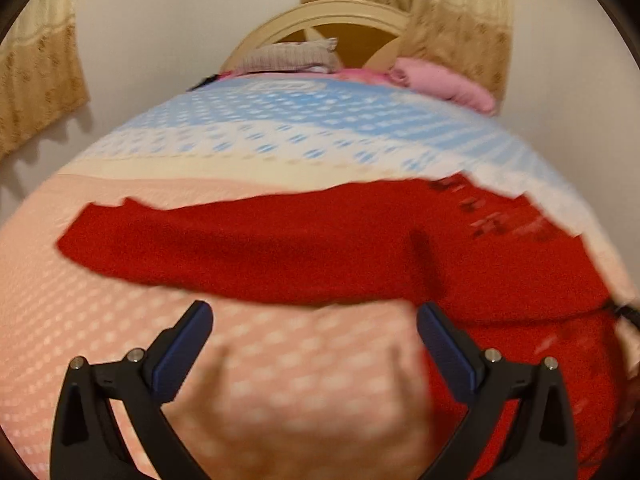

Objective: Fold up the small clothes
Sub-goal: 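Grasp the other sleeve cuff with the left gripper and lift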

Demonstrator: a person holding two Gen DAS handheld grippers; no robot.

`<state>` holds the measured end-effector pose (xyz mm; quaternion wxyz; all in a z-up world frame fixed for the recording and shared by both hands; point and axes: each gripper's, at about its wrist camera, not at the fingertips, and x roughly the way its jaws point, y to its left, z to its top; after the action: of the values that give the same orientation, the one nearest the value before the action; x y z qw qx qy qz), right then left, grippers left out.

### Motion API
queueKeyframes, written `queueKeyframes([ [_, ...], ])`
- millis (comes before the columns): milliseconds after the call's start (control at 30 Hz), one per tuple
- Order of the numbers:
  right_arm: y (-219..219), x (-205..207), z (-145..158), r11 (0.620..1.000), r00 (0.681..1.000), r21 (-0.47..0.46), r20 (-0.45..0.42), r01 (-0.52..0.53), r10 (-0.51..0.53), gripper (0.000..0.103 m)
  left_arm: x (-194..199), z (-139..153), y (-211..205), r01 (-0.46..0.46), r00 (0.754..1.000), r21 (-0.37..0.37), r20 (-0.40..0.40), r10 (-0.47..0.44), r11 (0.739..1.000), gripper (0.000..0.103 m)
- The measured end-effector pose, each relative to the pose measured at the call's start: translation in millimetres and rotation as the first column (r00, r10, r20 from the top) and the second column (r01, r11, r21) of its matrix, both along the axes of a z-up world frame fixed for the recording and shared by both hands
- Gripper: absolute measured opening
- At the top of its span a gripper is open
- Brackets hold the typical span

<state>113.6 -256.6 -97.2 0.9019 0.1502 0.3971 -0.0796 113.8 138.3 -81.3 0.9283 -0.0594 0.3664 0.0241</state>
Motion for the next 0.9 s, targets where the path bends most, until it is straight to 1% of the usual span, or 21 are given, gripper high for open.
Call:
queueKeyframes([
  [33, -8, 0, -7, 1.0, 1.0, -0.002, -0.019, 0.016, -0.016, 0.036, 4, 2, -4, 0.008, 1.0, -0.01, -0.002, -0.008, 1.0, 0.103],
  [67, -16, 1, -19, 0.999, 0.999, 0.028, -0.041, 0.036, -0.035, 0.035, 10, 5, -11, 0.01, 1.0, -0.013, -0.001, -0.01, 1.0, 0.103],
  [100, -21, -5, -19, 0.998, 0.999, 0.052, -0.014, 0.037, -0.036, 0.035, 17, 7, -20, 0.01, 1.0, -0.006, 0.005, -0.01, 1.0, 0.103],
  [167, -19, -8, -17, 0.999, 0.999, 0.042, 0.001, 0.033, -0.033, 0.035, 28, 4, -34, 0.016, 1.0, 0.012, 0.006, -0.016, 1.0, 0.103],
  [267, -15, -9, -17, 0.999, 1.0, 0.011, 0.003, 0.03, -0.03, 0.036, 51, -14, -55, 0.005, 0.998, 0.082, -0.068, 0.001, 0.997, 0.102],
  [300, -15, -9, -18, 0.999, 1.0, 0.012, 0.005, 0.03, -0.03, 0.036, 55, -20, -59, 0.002, 0.995, 0.102, -0.095, 0.008, 0.995, 0.097],
  [333, -16, -11, -19, 0.999, 0.999, 0.019, 0.009, 0.031, -0.031, 0.036, 59, -26, -57, -0.002, 0.992, 0.11, -0.125, 0.016, 0.994, 0.095],
  [367, -18, -13, -19, 0.999, 0.999, 0.032, 0.017, 0.031, -0.031, 0.036, 56, -27, -53, -0.004, 0.991, 0.098, -0.132, 0.017, 0.995, 0.093],
  [467, -24, -15, -20, 0.996, 0.998, 0.086, 0.041, 0.033, -0.036, 0.036, 41, -23, -26, -0.045, 0.994, 0.028, -0.099, 0.047, 0.999, 0.094],
  [500, -24, -16, -21, 0.995, 0.998, 0.097, 0.043, 0.034, -0.038, 0.036, 37, -21, -15, -0.068, 0.994, 0.015, -0.086, 0.069, 0.998, 0.094],
  [567, -24, -13, -21, 0.994, 0.998, 0.101, 0.043, 0.036, -0.04, 0.036, 26, -14, 20, -0.16, 0.986, 0.006, -0.056, 0.16, 0.987, 0.094],
  [633, -23, -12, -22, 0.996, 0.999, 0.085, 0.038, 0.034, -0.038, 0.036, 21, -11, 51, -0.246, 0.969, 0.003, -0.036, 0.245, 0.969, 0.094],
  [700, -22, -11, -22, 0.997, 0.999, 0.076, 0.035, 0.033, -0.036, 0.037, 15, -7, 94, -0.352, 0.936, -0.016, -0.014, 0.352, 0.936, 0.094],
  [767, -22, -12, -21, 0.997, 0.999, 0.076, 0.035, 0.033, -0.036, 0.037, 10, -6, 141, -0.467, 0.884, -0.072, -0.011, 0.467, 0.882, 0.093],
  [800, -22, -12, -22, 0.996, 0.999, 0.078, 0.036, 0.034, -0.037, 0.037, 8, -8, 167, -0.513, 0.857, -0.124, -0.012, 0.516, 0.849, 0.09],
  [833, -22, -12, -21, 0.997, 0.999, 0.076, 0.035, 0.034, -0.036, 0.037, 8, -10, 181, -0.536, 0.841, -0.156, -0.011, 0.541, 0.83, 0.088],
  [867, -22, -11, -22, 0.997, 0.999, 0.073, 0.033, 0.034, -0.036, 0.037, 8, -15, 200, -0.57, 0.816, -0.198, -0.016, 0.578, 0.798, 0.08],
  [900, -22, -11, -22, 0.997, 0.999, 0.069, 0.032, 0.034, -0.036, 0.037, 10, -21, 219, -0.6, 0.792, -0.237, -0.041, 0.61, 0.764, 0.072],
])
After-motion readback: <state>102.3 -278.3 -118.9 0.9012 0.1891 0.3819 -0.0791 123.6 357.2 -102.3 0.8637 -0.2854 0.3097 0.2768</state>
